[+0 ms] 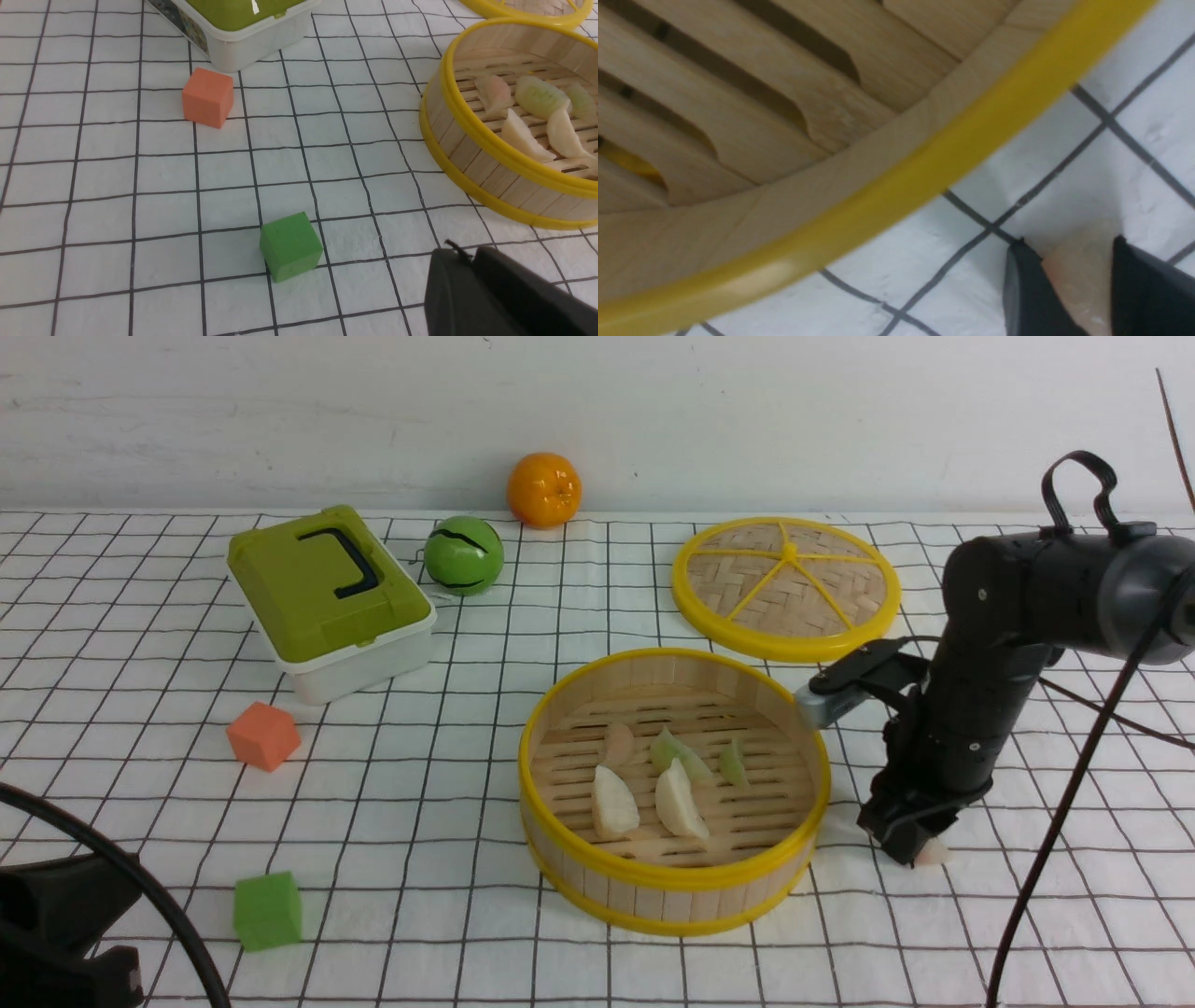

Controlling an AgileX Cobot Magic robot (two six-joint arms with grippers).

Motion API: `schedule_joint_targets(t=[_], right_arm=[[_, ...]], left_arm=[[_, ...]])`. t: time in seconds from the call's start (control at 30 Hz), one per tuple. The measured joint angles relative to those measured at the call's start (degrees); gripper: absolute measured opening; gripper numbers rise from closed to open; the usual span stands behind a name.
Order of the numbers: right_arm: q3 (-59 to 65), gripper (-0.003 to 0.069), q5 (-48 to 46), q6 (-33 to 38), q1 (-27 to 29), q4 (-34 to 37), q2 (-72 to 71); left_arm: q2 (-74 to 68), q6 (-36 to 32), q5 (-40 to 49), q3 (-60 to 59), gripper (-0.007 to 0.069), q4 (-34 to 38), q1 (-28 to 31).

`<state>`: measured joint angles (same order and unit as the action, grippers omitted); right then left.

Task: Put the dumplings into the steamer on the table with the white tablecloth.
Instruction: 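Place the dumpling in the bamboo steamer basket with the right gripper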

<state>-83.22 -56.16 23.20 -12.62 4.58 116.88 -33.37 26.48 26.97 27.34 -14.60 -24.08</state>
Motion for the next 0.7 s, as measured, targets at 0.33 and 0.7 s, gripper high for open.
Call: schedule_joint_targets(t=[0.33, 0.7], right_arm=[[-6.73, 0.0176, -6.85, -11.58, 0.0, 4.55, -7.82], [-8.37, 0.0176, -0.79, -13.5, -9.42, 21.36, -3.09]], left_arm=[[0.0, 0.0, 0.0, 0.0, 0.0048, -0.05, 0.0], [0.0, 0.0, 0.0, 0.0, 0.0056, -0.05, 0.0]])
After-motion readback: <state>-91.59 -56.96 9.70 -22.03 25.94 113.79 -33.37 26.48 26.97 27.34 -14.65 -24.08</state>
